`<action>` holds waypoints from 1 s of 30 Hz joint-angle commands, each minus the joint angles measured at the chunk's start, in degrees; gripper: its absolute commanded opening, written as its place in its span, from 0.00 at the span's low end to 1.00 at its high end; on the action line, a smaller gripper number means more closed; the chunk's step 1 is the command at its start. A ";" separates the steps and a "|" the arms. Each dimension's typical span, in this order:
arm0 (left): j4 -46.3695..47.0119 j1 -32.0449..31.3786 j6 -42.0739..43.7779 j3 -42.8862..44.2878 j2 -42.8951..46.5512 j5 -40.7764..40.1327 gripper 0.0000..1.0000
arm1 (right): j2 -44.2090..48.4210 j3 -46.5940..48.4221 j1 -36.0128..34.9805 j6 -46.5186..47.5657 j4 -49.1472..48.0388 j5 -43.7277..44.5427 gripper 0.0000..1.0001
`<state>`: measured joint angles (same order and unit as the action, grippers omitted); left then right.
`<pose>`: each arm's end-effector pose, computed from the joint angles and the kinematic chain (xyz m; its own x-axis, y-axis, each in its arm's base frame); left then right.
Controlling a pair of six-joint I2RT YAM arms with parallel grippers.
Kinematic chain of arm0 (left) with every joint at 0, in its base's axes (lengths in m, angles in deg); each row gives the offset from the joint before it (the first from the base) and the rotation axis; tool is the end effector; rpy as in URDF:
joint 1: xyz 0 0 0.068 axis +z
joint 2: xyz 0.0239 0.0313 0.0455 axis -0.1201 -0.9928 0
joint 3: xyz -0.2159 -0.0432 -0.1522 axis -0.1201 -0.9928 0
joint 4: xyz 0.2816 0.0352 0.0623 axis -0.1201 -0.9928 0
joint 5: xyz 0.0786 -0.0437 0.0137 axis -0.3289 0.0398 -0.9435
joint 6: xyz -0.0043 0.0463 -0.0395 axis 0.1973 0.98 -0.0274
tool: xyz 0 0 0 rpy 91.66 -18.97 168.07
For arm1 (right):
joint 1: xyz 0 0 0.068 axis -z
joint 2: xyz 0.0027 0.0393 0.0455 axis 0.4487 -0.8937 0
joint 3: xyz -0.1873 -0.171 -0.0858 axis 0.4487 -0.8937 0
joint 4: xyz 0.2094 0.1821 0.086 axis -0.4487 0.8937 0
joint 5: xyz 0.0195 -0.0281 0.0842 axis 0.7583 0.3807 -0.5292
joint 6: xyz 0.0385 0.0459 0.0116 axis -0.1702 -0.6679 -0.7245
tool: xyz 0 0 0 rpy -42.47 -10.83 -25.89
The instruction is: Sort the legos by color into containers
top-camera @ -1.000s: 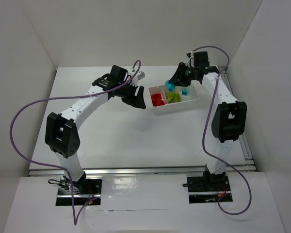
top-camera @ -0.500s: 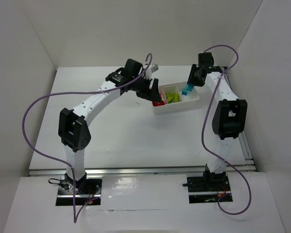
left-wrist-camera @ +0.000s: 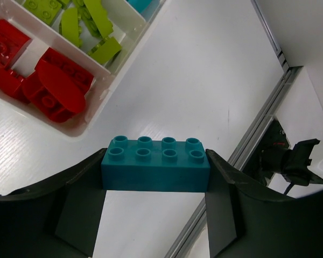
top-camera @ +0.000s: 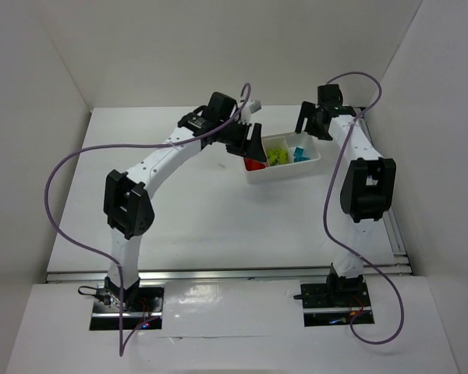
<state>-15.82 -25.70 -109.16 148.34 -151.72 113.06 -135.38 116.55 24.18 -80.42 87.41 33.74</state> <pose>0.4097 -0.2874 0.3213 -0.7562 0.1336 -0.6405 0.5641 0.6291 -0.5348 0.4950 0.0196 0.2515 -0.7249 0.2183 -0.6534 0.1707 0.9758 0.1366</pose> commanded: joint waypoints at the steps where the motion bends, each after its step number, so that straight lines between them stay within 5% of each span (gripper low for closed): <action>1: 1.70 -0.10 1.09 4.20 -2.35 1.81 0.00 | 5.25 1.69 -0.24 -0.04 -0.29 -0.09 0.86; 9: 12.74 -2.38 -7.22 20.82 -16.59 5.92 0.00 | 28.51 -20.51 -0.24 -4.70 -6.08 4.30 0.86; 13: 19.72 -2.38 -11.39 20.82 -19.14 9.71 0.00 | 35.84 -29.07 0.37 -4.70 -9.52 -4.60 0.86; 18: 19.29 -1.86 -5.96 17.94 -14.78 16.19 0.00 | 34.01 -25.32 0.90 -4.70 -4.43 -22.39 0.91; 21: 17.10 -0.54 0.10 7.49 -8.53 19.03 0.00 | 30.67 -20.84 1.43 -6.01 -0.56 -30.48 1.00; 25: 14.38 0.96 7.85 -6.30 2.37 18.33 0.00 | 23.91 -14.51 1.95 -6.81 3.05 -43.30 1.00; 30: 5.41 0.96 16.90 -6.86 6.51 18.85 0.00 | 17.58 -12.21 1.95 -9.35 4.28 -57.10 1.00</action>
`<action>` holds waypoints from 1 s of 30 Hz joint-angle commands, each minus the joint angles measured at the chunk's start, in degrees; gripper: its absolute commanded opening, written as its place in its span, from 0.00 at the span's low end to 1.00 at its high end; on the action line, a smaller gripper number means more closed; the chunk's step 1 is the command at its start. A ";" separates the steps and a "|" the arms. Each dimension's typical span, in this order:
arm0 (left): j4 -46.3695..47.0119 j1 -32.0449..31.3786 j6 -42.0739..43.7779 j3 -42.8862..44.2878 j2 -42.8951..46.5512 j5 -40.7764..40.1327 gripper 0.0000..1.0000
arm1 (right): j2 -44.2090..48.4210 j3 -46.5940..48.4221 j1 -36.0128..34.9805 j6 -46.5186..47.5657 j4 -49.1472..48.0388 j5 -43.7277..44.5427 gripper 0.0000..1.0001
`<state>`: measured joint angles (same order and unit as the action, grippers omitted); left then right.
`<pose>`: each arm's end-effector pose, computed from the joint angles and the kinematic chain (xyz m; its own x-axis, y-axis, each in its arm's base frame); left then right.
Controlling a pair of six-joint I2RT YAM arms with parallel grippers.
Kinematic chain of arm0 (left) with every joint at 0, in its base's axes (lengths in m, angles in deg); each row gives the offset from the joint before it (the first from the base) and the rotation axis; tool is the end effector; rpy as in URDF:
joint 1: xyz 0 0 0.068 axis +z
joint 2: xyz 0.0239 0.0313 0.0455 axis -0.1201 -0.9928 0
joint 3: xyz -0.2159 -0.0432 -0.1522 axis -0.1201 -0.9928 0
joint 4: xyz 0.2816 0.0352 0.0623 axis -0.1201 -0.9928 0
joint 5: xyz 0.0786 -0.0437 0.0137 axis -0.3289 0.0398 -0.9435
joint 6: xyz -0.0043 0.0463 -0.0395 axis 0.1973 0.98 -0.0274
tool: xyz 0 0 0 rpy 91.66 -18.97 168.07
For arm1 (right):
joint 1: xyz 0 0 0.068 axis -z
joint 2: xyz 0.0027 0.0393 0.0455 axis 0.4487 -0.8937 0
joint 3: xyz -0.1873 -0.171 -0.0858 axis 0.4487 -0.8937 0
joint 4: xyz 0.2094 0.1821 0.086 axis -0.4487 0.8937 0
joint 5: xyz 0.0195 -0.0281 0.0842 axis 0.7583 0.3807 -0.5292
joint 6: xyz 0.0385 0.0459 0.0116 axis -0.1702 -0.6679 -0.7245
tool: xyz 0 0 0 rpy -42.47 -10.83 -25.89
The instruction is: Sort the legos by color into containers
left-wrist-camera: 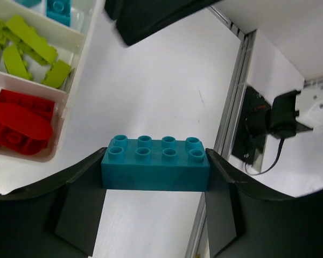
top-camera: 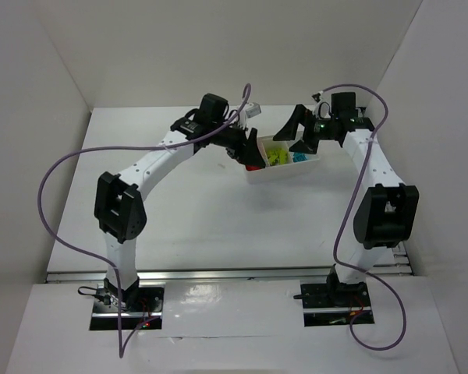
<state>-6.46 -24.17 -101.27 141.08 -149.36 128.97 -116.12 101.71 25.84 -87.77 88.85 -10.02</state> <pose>0.4054 -0.2812 0.3131 -0.6435 0.2183 -0.7336 0.7493 0.3752 -0.5457 0.4080 0.0361 0.3100 -0.8358 0.2669 -0.4798 -0.1788 0.6941 0.6974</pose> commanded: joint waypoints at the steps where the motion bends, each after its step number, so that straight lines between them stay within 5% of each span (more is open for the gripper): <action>1: -5.08 -0.57 10.42 0.39 4.16 2.95 0.00 | -2.30 2.63 0.29 -2.02 2.84 -14.41 1.00; 11: -10.19 -0.57 17.20 -1.36 5.48 -5.13 0.00 | -0.28 -6.86 -0.93 -11.07 -9.03 -28.66 0.97; 30: -10.72 -0.57 17.73 1.36 4.42 -4.36 0.00 | -7.83 -1.06 -11.04 -6.15 -3.75 -27.96 0.88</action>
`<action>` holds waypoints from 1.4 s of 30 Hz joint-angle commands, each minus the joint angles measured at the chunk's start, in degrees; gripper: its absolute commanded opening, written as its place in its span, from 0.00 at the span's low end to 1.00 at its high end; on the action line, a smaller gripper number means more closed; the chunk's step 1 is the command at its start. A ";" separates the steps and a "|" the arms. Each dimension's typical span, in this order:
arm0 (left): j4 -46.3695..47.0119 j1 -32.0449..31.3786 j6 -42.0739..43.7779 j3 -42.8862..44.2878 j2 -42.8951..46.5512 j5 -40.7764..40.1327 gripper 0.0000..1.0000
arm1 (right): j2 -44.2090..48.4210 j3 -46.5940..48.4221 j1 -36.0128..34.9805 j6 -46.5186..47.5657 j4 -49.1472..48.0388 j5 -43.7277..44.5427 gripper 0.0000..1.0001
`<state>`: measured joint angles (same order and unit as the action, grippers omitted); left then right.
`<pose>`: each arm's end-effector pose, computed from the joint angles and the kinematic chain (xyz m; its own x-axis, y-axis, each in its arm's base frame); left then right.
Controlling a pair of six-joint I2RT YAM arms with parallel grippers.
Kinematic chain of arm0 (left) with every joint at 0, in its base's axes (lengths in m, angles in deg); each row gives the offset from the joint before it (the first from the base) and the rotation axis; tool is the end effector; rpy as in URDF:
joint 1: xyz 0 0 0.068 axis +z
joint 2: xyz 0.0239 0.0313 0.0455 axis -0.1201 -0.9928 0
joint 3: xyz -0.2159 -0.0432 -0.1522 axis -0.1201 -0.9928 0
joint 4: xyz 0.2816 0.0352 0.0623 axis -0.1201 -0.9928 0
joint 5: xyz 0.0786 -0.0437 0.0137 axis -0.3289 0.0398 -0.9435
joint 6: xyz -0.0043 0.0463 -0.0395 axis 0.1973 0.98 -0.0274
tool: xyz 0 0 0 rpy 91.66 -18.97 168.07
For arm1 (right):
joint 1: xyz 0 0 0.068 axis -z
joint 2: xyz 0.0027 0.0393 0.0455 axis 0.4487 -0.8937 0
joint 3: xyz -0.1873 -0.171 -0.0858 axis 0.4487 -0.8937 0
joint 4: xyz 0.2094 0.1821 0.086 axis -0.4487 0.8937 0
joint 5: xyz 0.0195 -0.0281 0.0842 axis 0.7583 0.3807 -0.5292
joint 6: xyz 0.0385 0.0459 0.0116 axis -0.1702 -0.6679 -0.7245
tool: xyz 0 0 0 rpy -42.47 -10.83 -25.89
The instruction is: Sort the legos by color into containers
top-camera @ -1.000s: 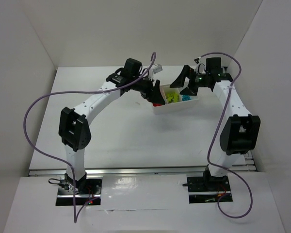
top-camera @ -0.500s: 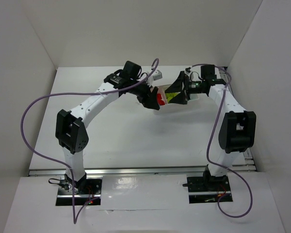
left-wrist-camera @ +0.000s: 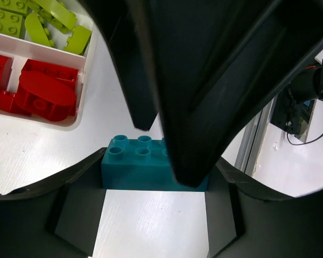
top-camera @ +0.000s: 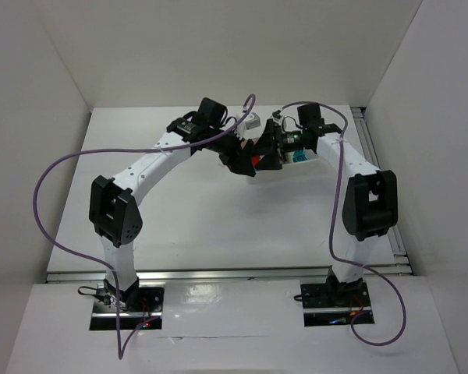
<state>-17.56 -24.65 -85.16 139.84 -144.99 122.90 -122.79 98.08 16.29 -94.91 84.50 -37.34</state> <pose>0.3821 -0.2674 0.3217 -0.5058 0.3838 -0.7726 0.8433 0.4084 -0.3492 0.4026 0.1169 0.2604 -0.9803 -0.0006 -0.1976 -0.1893 0.2883 0.9386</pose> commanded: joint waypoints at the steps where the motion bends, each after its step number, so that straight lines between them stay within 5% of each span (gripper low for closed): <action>1: 0.38 -0.09 1.62 2.61 0.05 1.73 0.00 | -1.78 2.57 -1.49 1.00 0.60 -0.64 0.88; 6: 0.38 -0.09 1.62 3.13 0.05 1.20 0.00 | -2.84 3.80 -3.60 2.14 1.21 -1.33 0.74; 11: 0.38 -0.09 1.62 3.13 0.05 0.67 0.00 | -3.46 4.32 -3.60 3.90 2.36 -3.19 0.40; 15: 0.38 -0.09 0.57 3.13 0.05 -1.52 0.00 | -2.85 4.32 -2.12 3.90 2.96 -0.30 0.29; 16: 0.38 -0.09 0.04 3.74 0.05 -2.31 0.05 | -2.84 4.32 -0.72 3.38 2.97 1.89 0.25; 17: 0.38 -0.09 -0.75 3.75 0.05 -3.45 0.38 | -2.06 4.85 -0.09 2.42 2.97 3.04 0.25; 20: -0.32 -0.09 -0.76 4.36 0.05 -5.38 0.95 | -1.44 6.95 2.45 2.41 2.97 7.44 0.24; 21: -0.32 -0.09 -1.28 3.76 0.57 -6.09 1.00 | -1.44 7.83 2.98 2.41 4.01 8.40 0.24; 28: -0.32 0.43 -1.81 3.22 1.63 -11.10 1.00 | -2.49 12.14 7.37 2.41 6.83 15.70 0.24; 31: -0.32 2.36 -5.40 3.22 2.15 -12.68 1.00 | -3.19 14.95 8.44 4.95 8.84 27.79 0.24; 36: -0.32 8.25 -15.33 1.46 2.16 -15.75 1.00 | -4.25 17.43 7.65 8.82 9.14 59.94 0.24; 42: -0.84 11.68 -18.16 -0.38 2.69 -18.39 1.00 | -9.16 18.37 7.65 11.98 3.85 70.11 0.27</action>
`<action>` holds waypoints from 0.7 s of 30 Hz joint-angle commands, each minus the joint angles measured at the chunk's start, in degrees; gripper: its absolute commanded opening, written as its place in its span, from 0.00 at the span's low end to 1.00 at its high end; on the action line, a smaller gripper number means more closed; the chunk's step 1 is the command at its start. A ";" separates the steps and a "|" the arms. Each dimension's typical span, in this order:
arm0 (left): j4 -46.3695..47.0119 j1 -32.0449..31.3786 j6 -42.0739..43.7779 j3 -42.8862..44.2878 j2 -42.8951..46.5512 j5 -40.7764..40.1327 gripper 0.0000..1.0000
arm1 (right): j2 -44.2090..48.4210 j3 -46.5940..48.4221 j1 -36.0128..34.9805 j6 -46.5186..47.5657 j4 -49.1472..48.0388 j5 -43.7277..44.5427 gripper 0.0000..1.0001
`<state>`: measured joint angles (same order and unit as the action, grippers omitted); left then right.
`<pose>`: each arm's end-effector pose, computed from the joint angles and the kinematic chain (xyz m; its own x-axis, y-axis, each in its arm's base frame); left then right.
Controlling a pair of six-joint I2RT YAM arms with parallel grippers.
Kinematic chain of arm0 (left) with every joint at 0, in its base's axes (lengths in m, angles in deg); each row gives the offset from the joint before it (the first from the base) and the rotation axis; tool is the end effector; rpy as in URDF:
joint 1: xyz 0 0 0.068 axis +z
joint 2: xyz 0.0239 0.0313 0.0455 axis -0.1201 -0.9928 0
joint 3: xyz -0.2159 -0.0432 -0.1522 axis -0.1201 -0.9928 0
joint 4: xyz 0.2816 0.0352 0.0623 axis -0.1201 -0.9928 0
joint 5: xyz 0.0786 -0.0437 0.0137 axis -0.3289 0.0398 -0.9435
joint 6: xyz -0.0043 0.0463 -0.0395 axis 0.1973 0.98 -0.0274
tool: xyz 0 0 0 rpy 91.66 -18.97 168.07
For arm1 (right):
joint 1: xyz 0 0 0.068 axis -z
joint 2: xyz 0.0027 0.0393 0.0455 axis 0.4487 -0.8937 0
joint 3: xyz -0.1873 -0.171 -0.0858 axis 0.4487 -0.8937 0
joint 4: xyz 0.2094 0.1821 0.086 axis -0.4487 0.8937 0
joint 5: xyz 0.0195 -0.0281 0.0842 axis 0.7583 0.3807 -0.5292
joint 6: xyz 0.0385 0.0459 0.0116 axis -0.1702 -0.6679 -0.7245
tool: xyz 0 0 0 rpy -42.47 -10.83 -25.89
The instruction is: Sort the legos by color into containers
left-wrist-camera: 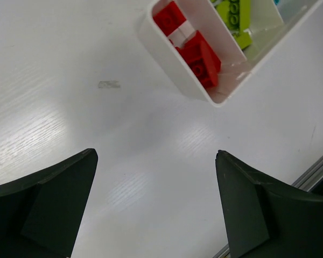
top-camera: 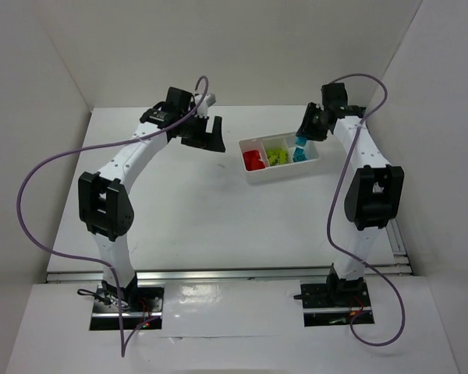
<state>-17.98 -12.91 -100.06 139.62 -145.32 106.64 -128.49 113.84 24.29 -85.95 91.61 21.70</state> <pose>0.4372 -0.1752 0.3128 -0.7334 0.0860 -0.6744 0.4416 0.8145 -0.3764 0.4652 0.0270 0.2844 -0.7522 0.3061 -0.5836 0.1112 0.9318 0.3455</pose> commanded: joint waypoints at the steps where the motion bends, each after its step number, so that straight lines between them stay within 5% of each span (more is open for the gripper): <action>1: -0.43 -0.05 -3.25 -0.16 3.01 -3.01 1.00 | -4.51 3.24 -0.35 3.03 -3.25 12.56 0.27; 5: -0.96 -0.05 -3.25 0.36 3.01 -4.33 1.00 | -6.63 3.16 -0.35 4.07 -5.88 14.59 0.32; 6: -0.96 -0.05 -3.25 0.36 3.01 -4.34 1.00 | -7.15 3.15 -0.35 4.08 -5.89 15.20 0.46; 9: -0.96 -0.05 -3.25 0.36 3.01 -4.34 1.00 | -8.38 4.38 -0.35 4.61 -6.42 15.21 0.64; 10: -0.96 -0.05 -3.25 0.36 2.49 -4.34 1.00 | -8.39 4.91 -0.35 5.13 -6.42 15.21 0.79; 13: -1.49 -0.05 -3.25 0.36 2.49 -4.86 1.00 | -7.77 5.52 -0.35 5.13 -6.42 14.60 1.00; 21: -1.49 -0.05 -3.25 0.89 2.49 -5.91 1.00 | -0.93 4.30 -1.14 4.52 -8.52 23.45 1.00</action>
<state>-19.25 -12.89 -102.14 139.45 -145.23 101.74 -135.57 116.75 23.77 -81.49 88.04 38.20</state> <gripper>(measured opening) 1.001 0.999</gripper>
